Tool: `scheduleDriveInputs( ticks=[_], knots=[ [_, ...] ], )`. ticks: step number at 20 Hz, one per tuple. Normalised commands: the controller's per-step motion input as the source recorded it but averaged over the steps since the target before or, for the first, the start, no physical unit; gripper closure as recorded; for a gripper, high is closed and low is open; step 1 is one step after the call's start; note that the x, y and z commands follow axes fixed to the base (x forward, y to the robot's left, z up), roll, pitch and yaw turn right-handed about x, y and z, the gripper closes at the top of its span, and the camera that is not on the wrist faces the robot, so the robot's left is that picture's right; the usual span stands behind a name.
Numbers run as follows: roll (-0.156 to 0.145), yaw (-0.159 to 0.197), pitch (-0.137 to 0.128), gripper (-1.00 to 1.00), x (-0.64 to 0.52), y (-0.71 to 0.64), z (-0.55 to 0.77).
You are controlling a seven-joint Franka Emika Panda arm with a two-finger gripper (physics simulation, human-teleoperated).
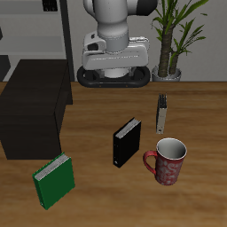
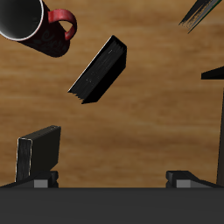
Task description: Place the green book upright on top of the shelf
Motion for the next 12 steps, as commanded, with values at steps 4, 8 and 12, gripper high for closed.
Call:
scheduleDriveInputs(
  ticks=[4,8,12],
  knots=[
    [0.039,0.010,-0.003,-1.00,0.25,-0.34,0.16],
    [-0.046,-0.016,-0.003,-1.00,0.24,-0.43,0.08],
    [-0.047,0.006,0.012,-1.00,0.45,-0.67,0.12]
  ],
)
